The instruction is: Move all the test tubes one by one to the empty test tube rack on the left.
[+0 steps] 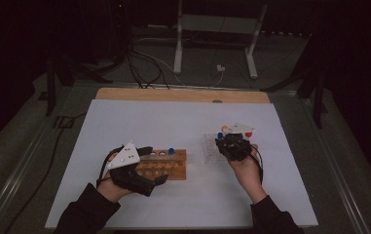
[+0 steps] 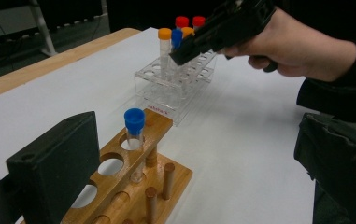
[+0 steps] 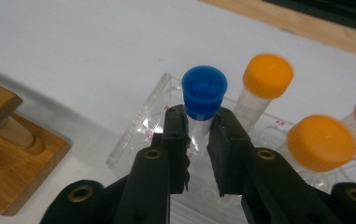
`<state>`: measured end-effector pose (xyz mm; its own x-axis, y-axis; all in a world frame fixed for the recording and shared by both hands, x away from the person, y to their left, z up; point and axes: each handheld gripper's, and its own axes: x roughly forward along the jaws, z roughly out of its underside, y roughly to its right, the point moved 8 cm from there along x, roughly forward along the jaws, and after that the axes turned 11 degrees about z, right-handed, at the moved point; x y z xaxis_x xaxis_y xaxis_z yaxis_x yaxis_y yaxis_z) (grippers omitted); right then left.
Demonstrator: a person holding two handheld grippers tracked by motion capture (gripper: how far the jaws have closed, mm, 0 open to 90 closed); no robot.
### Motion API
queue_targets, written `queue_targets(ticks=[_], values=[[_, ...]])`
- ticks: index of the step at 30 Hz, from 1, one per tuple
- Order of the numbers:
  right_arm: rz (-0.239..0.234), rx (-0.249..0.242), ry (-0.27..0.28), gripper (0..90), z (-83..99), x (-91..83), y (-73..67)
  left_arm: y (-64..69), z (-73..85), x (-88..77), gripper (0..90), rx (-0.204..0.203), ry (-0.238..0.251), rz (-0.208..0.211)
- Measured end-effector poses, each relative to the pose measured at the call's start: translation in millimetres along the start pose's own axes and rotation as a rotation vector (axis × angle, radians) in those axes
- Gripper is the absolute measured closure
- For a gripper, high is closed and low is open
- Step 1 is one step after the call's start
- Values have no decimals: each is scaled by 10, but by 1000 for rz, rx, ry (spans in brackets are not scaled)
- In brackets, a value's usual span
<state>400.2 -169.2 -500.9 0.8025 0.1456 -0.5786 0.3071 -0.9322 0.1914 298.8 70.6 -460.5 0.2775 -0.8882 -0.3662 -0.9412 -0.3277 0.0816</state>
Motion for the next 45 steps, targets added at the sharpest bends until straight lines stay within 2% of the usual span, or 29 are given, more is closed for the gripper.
queue_targets(ticks=[12, 18, 22, 26, 33, 45], values=[[2, -26, 73, 775, -206, -322, 36, 38, -78, -11, 12, 4, 1, 20], [-22, -50, 110, 775, -289, -503, -9, 77, -142, 7, 12, 14, 0, 36], [-60, -67, 129, 775, -307, -624, -98, 116, -187, 43, 12, 22, -2, 51], [-112, -85, 139, 775, -274, -745, -218, 153, -232, 84, 12, 32, 3, 62], [-186, -124, 127, 775, -112, -876, -415, 224, -285, 166, 12, 42, 2, 100], [-274, -173, 98, 775, 144, -932, -676, 349, -385, 349, 24, 57, 5, 159]])
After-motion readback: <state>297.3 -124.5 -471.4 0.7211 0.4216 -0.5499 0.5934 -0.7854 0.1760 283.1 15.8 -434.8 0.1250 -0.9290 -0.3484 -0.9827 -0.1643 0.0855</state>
